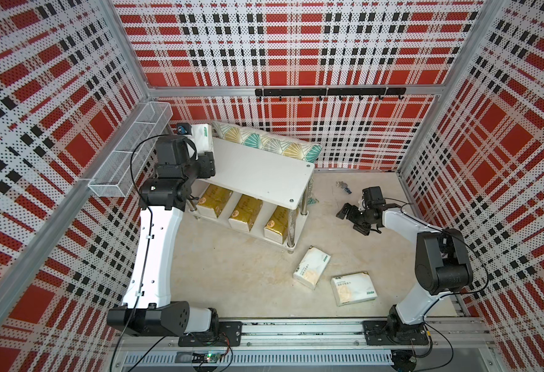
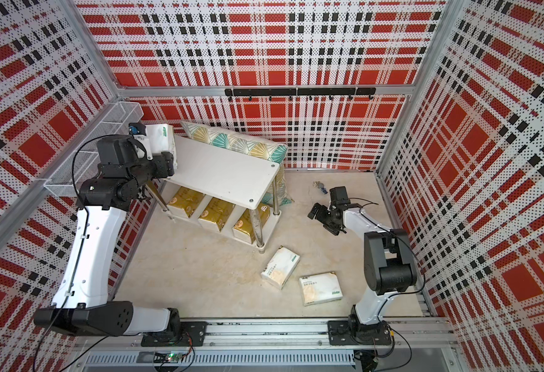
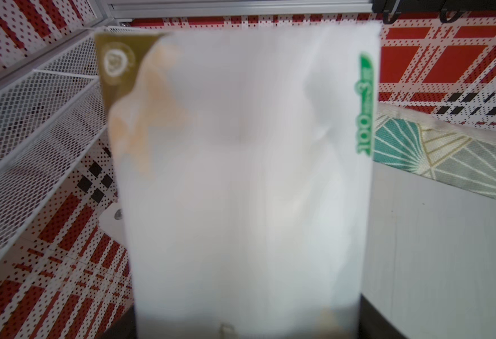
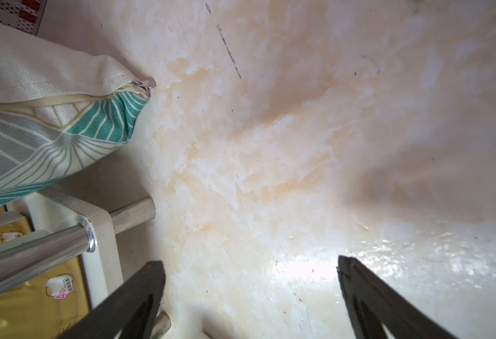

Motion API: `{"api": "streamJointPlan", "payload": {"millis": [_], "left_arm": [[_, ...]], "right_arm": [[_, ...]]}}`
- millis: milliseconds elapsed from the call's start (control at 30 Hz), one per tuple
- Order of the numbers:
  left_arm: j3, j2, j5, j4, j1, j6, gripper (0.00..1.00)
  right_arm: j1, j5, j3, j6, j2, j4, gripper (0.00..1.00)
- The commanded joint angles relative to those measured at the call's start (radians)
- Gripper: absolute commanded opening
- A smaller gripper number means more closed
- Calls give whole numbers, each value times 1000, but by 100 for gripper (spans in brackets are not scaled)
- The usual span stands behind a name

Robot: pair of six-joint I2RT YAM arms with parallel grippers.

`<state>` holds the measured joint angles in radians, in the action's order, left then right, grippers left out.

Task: Place the tissue boxes on the shelf by color
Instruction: Place a box of tissues on the shelf.

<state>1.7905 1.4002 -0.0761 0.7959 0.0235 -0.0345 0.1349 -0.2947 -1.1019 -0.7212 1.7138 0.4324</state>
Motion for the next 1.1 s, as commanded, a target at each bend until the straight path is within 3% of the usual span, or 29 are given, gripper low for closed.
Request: {"api": "streamJointPlan", "payload": {"millis": [0, 300, 600, 833, 1067], "left_arm": [[52, 23, 138, -58, 71, -67, 77], [132, 141, 296, -54, 151, -173, 81], [224, 246, 257, 37, 170, -176, 82], [142, 246, 231, 15, 158, -213, 92], [20, 173, 215, -123, 157, -192, 97]], "right_arm": [[12, 9, -11, -5, 29, -10, 100], [43, 26, -59, 4, 66, 39, 100], [48, 56, -130, 18, 84, 109, 100], [59, 67, -171, 14, 113, 130, 100], [66, 70, -178, 8, 135, 128, 100]]}}
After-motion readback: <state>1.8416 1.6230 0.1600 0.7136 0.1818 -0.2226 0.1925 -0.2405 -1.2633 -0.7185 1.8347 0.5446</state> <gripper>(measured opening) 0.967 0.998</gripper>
